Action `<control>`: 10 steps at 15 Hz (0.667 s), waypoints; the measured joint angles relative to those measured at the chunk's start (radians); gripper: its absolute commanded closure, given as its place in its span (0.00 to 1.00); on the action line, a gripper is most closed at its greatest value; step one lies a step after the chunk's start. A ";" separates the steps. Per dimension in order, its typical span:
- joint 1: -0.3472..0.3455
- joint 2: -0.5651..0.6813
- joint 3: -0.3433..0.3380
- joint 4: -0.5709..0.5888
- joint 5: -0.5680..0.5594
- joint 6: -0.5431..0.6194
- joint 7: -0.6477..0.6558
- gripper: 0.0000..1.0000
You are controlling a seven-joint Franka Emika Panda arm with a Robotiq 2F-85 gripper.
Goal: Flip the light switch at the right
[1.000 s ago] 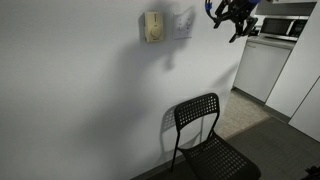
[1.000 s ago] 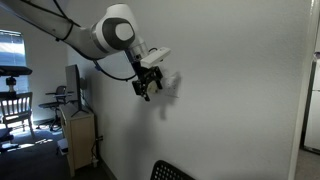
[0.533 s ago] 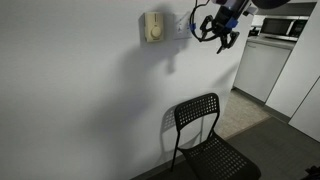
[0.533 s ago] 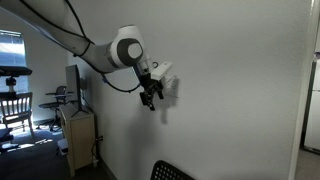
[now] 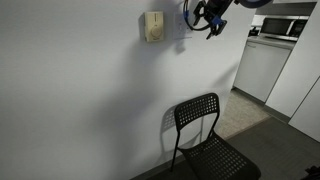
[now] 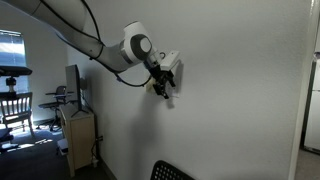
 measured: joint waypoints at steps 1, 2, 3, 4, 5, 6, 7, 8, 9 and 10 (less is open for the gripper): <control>0.000 0.007 0.000 0.024 -0.015 -0.001 0.015 0.00; 0.000 0.014 0.001 0.047 -0.023 -0.001 0.022 0.00; 0.000 0.024 0.004 0.070 -0.023 -0.001 0.022 0.00; 0.000 0.031 0.007 0.084 -0.023 -0.001 0.022 0.00; -0.001 0.034 0.010 0.087 -0.019 -0.001 0.022 0.00; -0.002 0.036 0.015 0.088 -0.014 -0.001 0.022 0.00; -0.005 0.037 0.021 0.087 -0.006 -0.001 0.022 0.00; -0.007 0.039 0.025 0.087 0.004 -0.001 0.020 0.00; -0.010 0.041 0.029 0.087 0.012 -0.001 0.020 0.00; -0.012 0.042 0.033 0.085 0.020 -0.002 0.020 0.00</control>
